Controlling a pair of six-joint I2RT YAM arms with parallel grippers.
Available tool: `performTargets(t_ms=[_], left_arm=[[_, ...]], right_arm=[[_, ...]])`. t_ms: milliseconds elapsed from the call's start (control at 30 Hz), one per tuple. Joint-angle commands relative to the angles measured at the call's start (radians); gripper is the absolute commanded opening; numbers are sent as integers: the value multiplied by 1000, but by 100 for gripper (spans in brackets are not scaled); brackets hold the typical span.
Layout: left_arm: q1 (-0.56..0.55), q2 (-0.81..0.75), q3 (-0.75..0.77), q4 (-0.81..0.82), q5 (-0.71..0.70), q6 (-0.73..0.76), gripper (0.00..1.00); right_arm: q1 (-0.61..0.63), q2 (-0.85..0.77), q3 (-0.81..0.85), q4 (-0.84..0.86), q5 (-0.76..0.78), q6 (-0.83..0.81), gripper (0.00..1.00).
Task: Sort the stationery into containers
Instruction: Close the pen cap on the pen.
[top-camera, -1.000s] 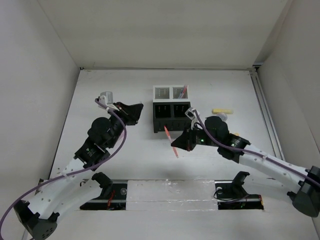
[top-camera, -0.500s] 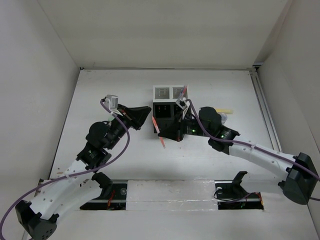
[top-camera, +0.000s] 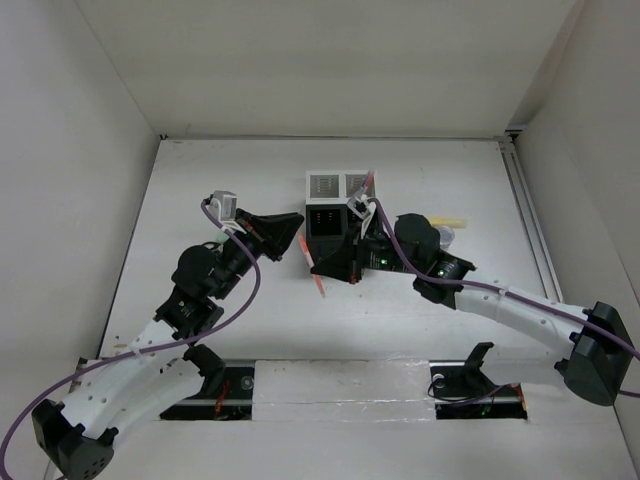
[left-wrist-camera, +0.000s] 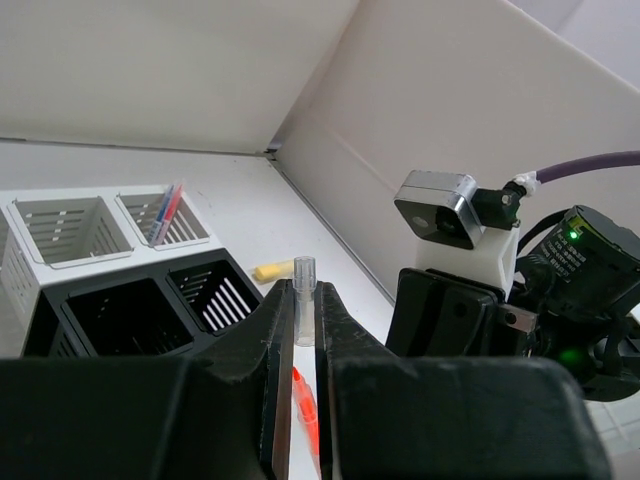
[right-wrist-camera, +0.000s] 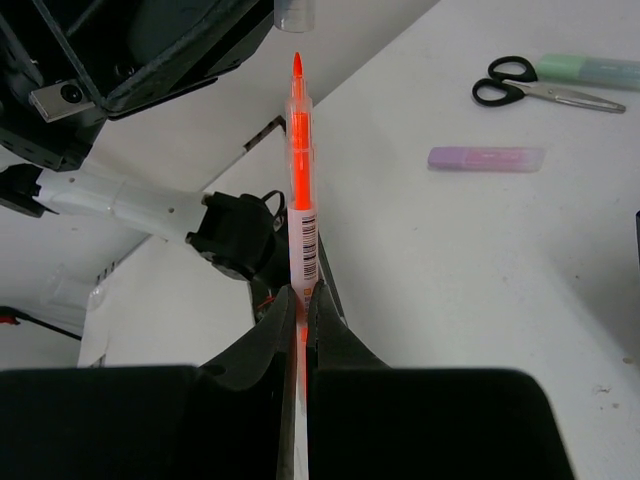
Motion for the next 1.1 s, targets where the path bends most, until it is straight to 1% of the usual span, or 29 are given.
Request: performTargets(t_ms=[0, 600, 967, 1067], left_arm=[[0, -15, -13, 68, 14, 16, 0], [0, -25, -22, 68, -6, 16, 0], [0, -43, -31, 68, -15, 16, 0], [0, -43, -31, 68, -27, 16, 0]], right_arm=[[7, -10, 46, 75, 3, 5, 0], [7, -38, 37, 75, 65, 5, 0], [7, -47, 28, 75, 65, 5, 0], [7, -47, 28, 75, 42, 14, 0]])
